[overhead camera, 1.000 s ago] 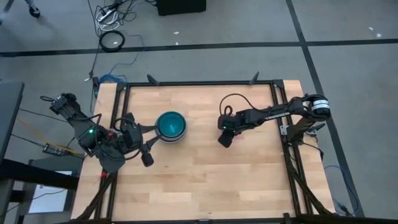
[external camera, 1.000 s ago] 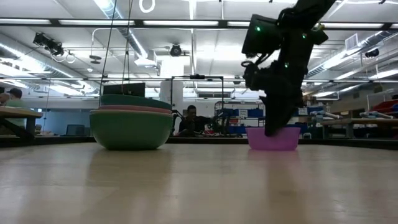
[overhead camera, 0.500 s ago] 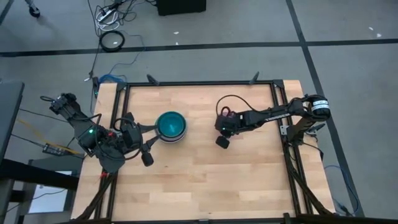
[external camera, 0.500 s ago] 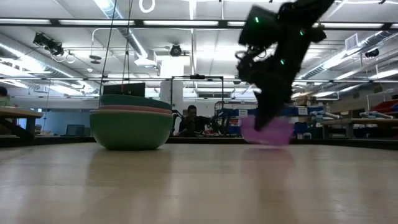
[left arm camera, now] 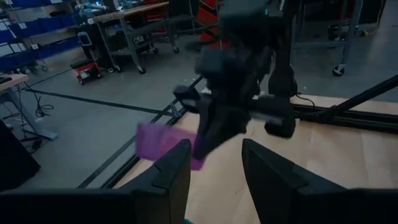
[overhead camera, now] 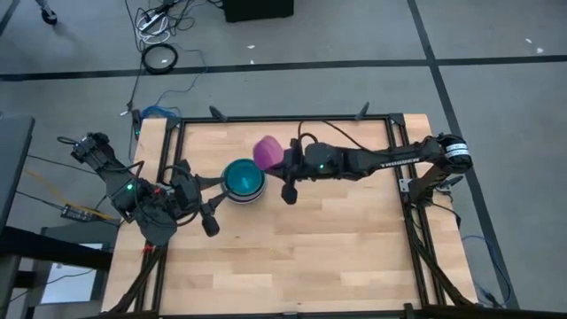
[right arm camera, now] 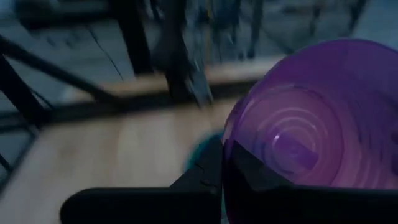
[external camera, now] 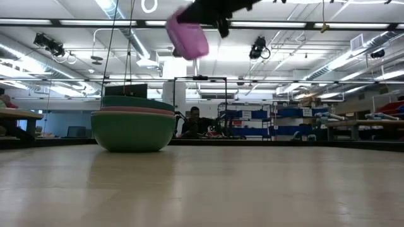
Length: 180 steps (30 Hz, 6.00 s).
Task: Nest bowls inside each other
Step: Stack the violet bowl on top of the blue bowl, then return to Home Position
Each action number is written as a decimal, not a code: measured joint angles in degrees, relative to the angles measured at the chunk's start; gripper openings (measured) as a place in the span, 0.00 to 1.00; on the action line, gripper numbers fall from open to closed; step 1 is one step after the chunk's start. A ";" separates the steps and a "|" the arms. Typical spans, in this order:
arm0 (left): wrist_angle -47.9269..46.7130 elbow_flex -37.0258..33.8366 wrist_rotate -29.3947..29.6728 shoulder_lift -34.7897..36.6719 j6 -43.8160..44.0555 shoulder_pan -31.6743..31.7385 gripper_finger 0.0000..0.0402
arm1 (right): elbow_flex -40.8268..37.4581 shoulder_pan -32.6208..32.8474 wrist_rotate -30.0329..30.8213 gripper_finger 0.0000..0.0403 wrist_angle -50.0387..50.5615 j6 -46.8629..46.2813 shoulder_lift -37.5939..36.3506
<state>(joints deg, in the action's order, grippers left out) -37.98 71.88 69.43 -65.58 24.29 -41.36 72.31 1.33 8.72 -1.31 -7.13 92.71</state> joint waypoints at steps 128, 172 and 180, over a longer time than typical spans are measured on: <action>50.57 -62.55 -54.30 50.39 -22.81 39.76 0.38 | -61.73 -8.12 -22.42 0.28 -32.25 3.47 -58.99; 47.30 -71.41 -48.06 50.42 -17.55 39.76 0.38 | -71.84 -13.11 -25.70 0.28 -19.38 6.52 -68.58; 47.15 -71.42 -48.05 50.42 -15.04 39.76 0.38 | -71.84 -12.20 -26.22 0.28 -19.48 6.91 -68.35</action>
<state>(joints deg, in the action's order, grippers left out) 9.17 0.45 21.39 -15.16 9.26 -1.61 0.47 -10.87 -17.50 -20.80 -0.22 24.36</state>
